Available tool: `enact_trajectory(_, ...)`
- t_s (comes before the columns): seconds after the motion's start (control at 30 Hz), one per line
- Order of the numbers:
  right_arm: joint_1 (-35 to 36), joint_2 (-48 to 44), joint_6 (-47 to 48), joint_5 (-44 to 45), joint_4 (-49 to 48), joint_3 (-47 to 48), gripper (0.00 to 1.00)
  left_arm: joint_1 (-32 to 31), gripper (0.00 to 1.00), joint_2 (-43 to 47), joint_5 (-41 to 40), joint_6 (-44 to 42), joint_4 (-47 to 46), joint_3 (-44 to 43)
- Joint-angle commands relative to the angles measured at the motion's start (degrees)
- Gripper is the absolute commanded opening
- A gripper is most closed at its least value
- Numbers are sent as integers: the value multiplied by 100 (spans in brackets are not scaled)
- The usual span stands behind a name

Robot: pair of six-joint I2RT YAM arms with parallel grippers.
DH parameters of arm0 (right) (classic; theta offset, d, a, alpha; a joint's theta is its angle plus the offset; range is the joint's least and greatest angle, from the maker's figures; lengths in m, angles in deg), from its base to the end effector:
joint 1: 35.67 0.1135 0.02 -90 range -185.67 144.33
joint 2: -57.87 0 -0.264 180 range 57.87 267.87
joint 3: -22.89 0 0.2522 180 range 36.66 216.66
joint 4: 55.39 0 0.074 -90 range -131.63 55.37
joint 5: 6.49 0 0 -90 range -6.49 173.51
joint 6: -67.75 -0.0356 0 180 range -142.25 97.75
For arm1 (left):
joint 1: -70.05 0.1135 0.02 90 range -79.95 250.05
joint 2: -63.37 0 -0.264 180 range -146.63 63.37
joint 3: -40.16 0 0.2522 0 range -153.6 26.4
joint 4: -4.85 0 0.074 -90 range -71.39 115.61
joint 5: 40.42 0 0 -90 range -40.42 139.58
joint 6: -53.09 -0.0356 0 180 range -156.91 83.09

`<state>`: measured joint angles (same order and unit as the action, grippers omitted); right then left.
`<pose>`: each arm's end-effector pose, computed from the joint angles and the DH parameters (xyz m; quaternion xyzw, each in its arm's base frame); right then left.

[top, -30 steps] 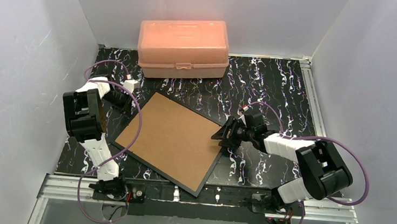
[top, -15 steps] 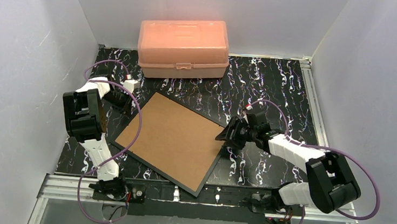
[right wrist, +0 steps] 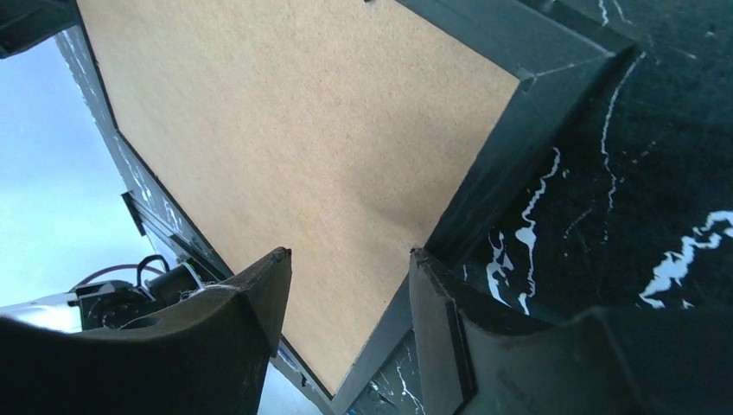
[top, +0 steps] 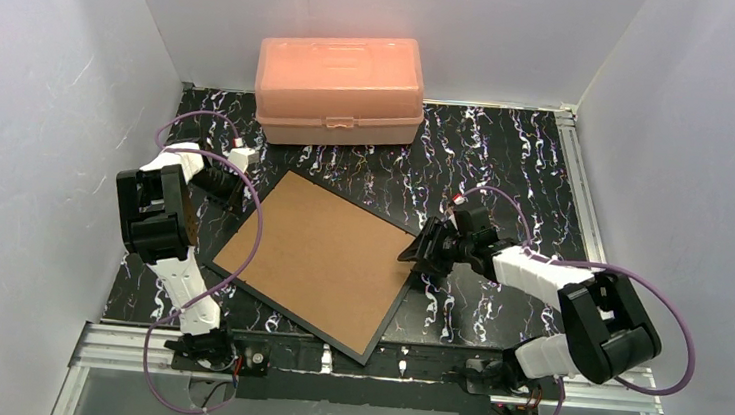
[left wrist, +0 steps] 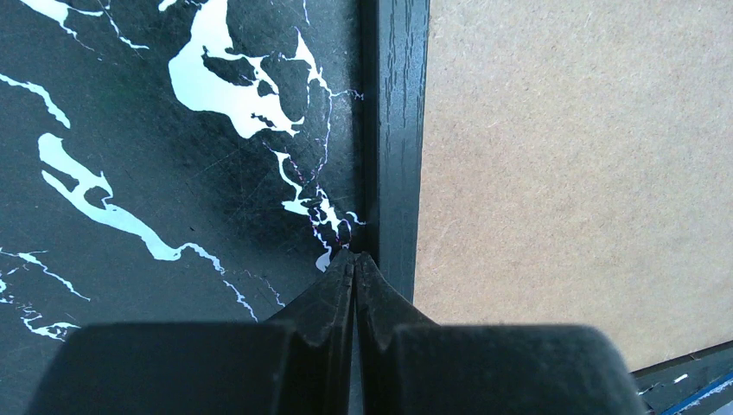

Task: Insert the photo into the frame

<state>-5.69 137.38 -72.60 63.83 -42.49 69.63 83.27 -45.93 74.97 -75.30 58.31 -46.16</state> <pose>0.2185 0.1399 0.1597 0.0979 0.9095 0.3607 0.1820 0.3582 0.0685 0.1610 0.2364 0.9398 -0.1463 0.1987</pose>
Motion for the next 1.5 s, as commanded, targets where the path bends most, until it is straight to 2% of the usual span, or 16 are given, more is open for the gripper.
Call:
enact_trajectory(0.0,48,254,-46,126,-255,-122,61,-73,0,-23,160,-23,237,208)
enact_trajectory(0.57,89,42,106,14,424,103,60,-73,0,-45,160,-19,223,232)
enact_trajectory(0.87,90,-81,2,-27,471,143,60,-73,0,-47,160,-6,190,251)
enact_trajectory(1.03,83,-454,120,41,677,402,61,-73,0,-46,142,-10,183,268)
enact_trajectory(1.13,119,-685,-26,-245,686,325,62,-73,0,-60,134,-7,187,264)
enact_trajectory(1.27,423,-860,-372,-739,361,-69,62,-73,0,-76,157,10,187,251)
enact_trajectory(1.47,1449,-573,-633,-821,135,-210,62,-73,0,-101,175,16,187,310)
